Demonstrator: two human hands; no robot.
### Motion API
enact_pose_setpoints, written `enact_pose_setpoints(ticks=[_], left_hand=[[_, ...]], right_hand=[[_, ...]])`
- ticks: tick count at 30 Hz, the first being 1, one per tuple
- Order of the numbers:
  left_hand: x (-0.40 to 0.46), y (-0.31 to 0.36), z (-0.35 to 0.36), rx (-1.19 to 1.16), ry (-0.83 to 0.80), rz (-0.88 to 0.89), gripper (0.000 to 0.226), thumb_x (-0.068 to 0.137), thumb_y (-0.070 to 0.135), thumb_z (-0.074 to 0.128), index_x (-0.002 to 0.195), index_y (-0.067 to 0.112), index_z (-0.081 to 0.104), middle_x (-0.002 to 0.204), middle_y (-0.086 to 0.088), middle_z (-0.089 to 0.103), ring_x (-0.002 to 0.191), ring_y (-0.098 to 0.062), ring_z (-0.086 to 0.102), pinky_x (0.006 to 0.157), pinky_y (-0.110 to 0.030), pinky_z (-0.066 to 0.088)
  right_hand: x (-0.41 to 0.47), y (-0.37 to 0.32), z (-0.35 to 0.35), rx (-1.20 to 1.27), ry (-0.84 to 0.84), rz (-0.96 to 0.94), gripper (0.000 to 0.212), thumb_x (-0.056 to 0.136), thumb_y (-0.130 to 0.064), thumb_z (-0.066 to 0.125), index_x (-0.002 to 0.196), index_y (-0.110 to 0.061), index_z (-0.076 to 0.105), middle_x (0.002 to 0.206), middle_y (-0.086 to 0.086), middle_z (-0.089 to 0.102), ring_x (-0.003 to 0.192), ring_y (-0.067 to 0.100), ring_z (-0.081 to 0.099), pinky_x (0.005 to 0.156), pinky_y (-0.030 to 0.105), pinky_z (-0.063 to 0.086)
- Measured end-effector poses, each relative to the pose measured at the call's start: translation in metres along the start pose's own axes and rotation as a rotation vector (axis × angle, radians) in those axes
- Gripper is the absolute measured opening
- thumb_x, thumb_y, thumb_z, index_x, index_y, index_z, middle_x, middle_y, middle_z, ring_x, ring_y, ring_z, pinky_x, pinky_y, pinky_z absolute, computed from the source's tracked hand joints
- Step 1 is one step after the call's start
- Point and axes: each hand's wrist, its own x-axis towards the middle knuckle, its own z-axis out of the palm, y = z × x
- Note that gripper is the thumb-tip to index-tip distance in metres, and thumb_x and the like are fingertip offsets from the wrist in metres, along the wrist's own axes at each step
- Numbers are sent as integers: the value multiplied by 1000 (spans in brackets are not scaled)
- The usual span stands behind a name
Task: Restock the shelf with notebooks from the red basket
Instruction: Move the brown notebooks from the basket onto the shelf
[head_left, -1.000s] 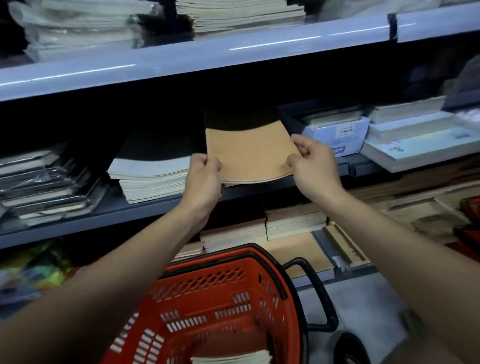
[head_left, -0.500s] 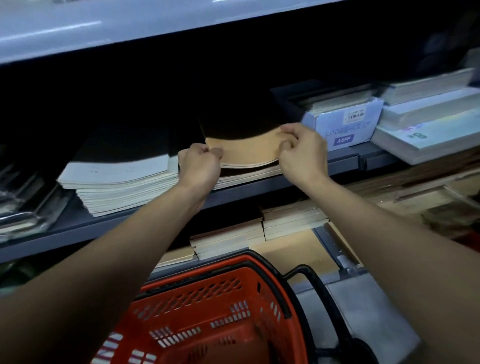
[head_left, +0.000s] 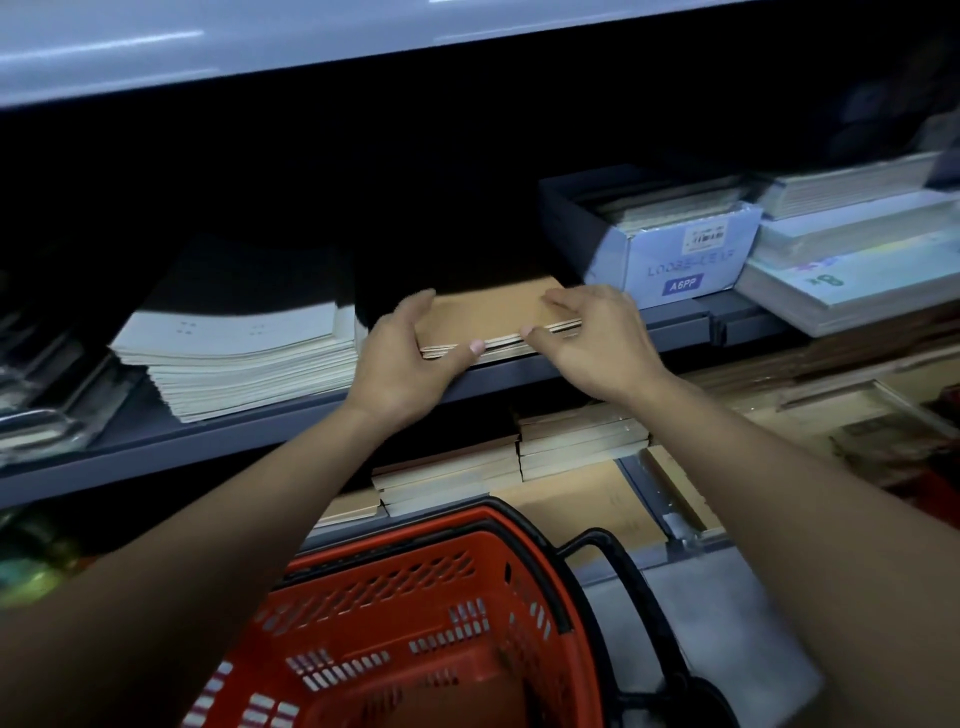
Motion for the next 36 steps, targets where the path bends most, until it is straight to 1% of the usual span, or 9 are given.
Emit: enact_pose_setpoints(ticks=[3,7,11,13,17,22,25,30,36], left_hand=[[-4,0,1,19,52,25,67,82,50,82,140,21,63,137,4,65,123,-9,58,96,-13,37],[-6,2,4,-2,131,14,54,82,47,83,129,24,72,127,9,70,114,-5,61,91,-13,39],[-9,6,3,4,174,-28,48,80,50,84,124,30,75,120,12,73,96,-1,61,76,-8,40],[-11,8,3,13,180,-30,48,82,49,83,125,30,74,122,11,73,99,-2,62,82,-13,44],[-16,10,3,29,173,-20,50,87,43,80,132,27,69,131,7,70,119,-12,64,99,-23,48],[-26,12,-2,133,52,8,66,89,23,78,150,24,52,146,4,59,133,-20,55,110,-31,46],[-34,10,-8,147,-7,34,76,89,21,79,155,23,43,154,3,51,143,-21,45,116,-31,39],[-51,7,-17,135,-33,21,82,89,22,78,158,25,35,153,-1,52,141,-22,48,112,-30,41],[-78,5,-30,116,-65,-24,78,90,26,77,156,32,35,134,7,65,120,-20,62,98,-36,52]], right_hand=[[-3,4,-3,-37,-17,-59,67,87,-60,74,142,-22,63,139,5,60,134,28,47,111,38,39],[-1,3,-3,-52,6,-56,68,86,-61,76,141,-23,65,139,5,61,134,27,47,109,37,38],[0,0,-3,-59,16,-51,68,83,-62,77,138,-22,67,134,6,64,130,29,50,109,38,40],[-1,-1,-2,-72,16,-54,64,85,-62,77,134,-21,69,131,7,65,127,30,50,105,39,42],[-6,-5,-1,-120,16,-64,56,90,-59,72,126,-16,69,125,8,65,120,31,49,98,42,47],[-18,-13,-3,-168,-39,-16,62,93,-45,73,143,-15,52,140,12,52,133,33,38,106,46,44],[-27,-20,-6,-172,-41,4,63,93,-32,73,147,-14,45,143,15,47,137,35,37,110,46,42],[-43,-29,-13,-153,-74,36,75,91,-32,75,153,-15,36,144,15,38,136,36,42,110,45,45],[-69,-33,-20,-200,-118,21,79,94,-35,73,156,-14,29,146,12,34,133,35,47,100,46,51]])
